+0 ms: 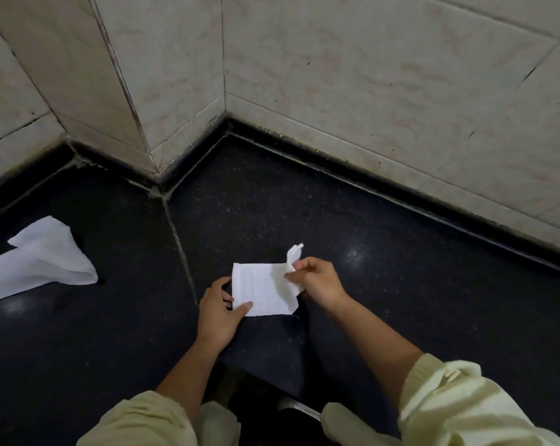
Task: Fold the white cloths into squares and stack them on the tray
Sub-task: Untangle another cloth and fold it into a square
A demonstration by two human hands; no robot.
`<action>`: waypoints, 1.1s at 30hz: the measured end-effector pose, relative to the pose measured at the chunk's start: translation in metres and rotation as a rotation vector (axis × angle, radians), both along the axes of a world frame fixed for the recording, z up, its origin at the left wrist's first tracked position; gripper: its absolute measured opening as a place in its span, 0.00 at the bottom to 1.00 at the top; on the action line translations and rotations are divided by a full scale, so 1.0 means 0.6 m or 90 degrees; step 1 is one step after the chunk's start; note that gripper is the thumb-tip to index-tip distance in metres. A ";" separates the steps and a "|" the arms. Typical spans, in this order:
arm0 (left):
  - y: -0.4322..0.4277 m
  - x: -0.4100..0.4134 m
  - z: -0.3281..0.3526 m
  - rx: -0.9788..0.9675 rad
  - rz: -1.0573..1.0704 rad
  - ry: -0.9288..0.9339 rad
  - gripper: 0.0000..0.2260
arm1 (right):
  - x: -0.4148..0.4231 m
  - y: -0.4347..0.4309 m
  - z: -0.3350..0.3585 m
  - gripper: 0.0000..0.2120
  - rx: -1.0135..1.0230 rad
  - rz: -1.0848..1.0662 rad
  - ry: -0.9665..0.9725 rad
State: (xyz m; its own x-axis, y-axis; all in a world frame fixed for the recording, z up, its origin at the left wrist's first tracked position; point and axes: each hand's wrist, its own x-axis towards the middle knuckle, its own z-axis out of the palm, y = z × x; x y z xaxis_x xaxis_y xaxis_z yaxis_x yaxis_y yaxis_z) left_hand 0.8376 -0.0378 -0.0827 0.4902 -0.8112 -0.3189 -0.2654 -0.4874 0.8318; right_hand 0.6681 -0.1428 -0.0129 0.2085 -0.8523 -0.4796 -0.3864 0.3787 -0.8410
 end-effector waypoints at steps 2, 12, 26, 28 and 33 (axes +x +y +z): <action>-0.002 0.002 0.000 0.006 0.016 0.025 0.31 | 0.022 0.004 -0.002 0.06 0.015 0.031 0.010; -0.005 0.012 0.004 0.023 0.033 0.067 0.19 | 0.105 0.026 -0.041 0.05 0.009 0.154 0.169; -0.003 0.022 0.012 0.030 0.044 0.114 0.15 | 0.113 0.045 -0.046 0.05 0.094 0.126 0.086; -0.003 0.024 0.017 0.037 0.044 0.118 0.14 | 0.102 0.040 -0.039 0.07 0.101 0.093 0.070; -0.007 0.031 0.037 0.096 -0.043 0.066 0.24 | 0.047 0.021 -0.029 0.08 0.075 0.011 0.090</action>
State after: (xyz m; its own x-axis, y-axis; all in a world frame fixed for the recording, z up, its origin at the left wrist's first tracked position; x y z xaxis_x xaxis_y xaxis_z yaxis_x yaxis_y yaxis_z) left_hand 0.8565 -0.0420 -0.0605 0.3948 -0.7798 -0.4859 -0.2183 -0.5933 0.7748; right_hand 0.6961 -0.1303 -0.0306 0.1459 -0.7857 -0.6012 -0.5055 0.4632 -0.7280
